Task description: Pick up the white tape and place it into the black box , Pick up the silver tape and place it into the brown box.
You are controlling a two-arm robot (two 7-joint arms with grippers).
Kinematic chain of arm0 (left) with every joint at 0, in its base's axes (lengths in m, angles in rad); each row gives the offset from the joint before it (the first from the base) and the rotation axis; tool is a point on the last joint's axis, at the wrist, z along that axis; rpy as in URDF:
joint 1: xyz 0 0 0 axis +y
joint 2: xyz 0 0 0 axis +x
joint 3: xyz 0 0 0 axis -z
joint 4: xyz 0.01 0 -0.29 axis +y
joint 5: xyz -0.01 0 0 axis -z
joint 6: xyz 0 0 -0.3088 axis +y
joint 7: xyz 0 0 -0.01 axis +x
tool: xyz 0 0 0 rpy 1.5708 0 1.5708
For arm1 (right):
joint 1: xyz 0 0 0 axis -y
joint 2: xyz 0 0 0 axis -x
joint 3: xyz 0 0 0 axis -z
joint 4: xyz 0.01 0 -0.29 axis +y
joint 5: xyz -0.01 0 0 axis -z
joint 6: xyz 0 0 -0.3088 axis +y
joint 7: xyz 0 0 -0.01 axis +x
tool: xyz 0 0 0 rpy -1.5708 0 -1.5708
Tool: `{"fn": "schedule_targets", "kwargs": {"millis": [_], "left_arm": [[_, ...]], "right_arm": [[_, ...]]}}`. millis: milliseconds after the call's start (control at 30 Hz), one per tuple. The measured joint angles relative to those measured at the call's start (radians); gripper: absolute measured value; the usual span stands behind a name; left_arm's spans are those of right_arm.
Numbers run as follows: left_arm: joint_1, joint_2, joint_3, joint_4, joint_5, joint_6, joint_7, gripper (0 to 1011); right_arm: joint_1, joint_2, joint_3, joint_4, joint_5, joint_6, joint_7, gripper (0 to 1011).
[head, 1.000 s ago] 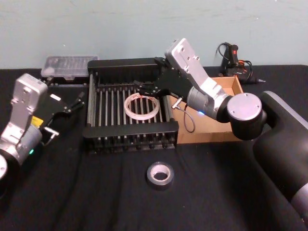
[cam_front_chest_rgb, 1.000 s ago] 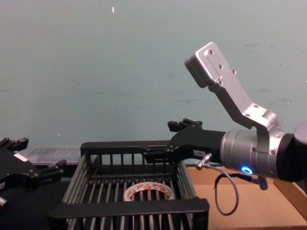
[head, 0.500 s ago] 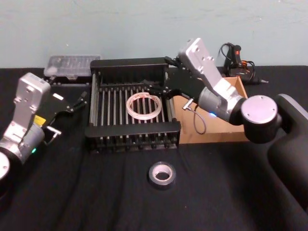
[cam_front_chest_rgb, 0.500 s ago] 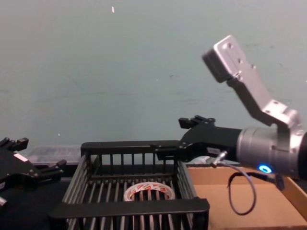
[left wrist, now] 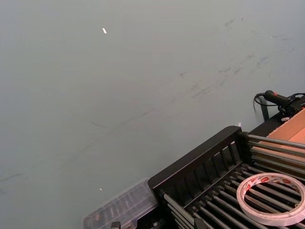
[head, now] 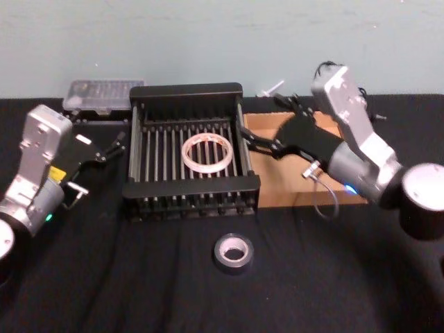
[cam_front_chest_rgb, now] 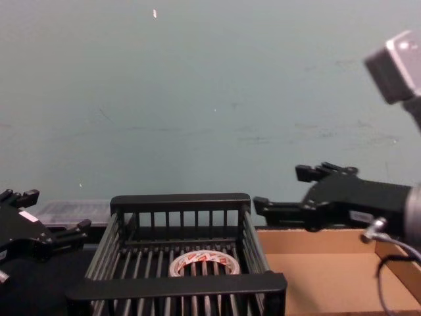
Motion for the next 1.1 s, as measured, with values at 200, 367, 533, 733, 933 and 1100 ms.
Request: {"fn": "schedule_targets", "kwargs": {"millis": [200,367,533,733,933,1100], "left_arm": [[0.0,0.0,0.0,0.0,0.0,0.0,0.0,1001],[0.0,0.0,0.0,0.0,0.0,0.0,0.0,1001],[0.0,0.0,0.0,0.0,0.0,0.0,0.0,1001],[0.0,0.0,0.0,0.0,0.0,0.0,0.0,1001],[0.0,0.0,0.0,0.0,0.0,0.0,0.0,1001],[0.0,0.0,0.0,0.0,0.0,0.0,0.0,1001]], "right_arm": [[-0.116,0.058,0.042,-0.124,0.043,0.041,-0.018,1002],[-0.185,0.085,0.065,-0.181,0.066,0.071,-0.032,1002],[-0.242,0.105,0.081,-0.216,0.086,0.107,-0.042,1002],[-0.295,0.13,0.084,-0.256,0.099,0.154,-0.043,1002],[-0.325,0.155,0.063,-0.301,0.105,0.226,-0.03,1002],[-0.33,0.164,0.036,-0.324,0.106,0.297,-0.02,1002]]}}
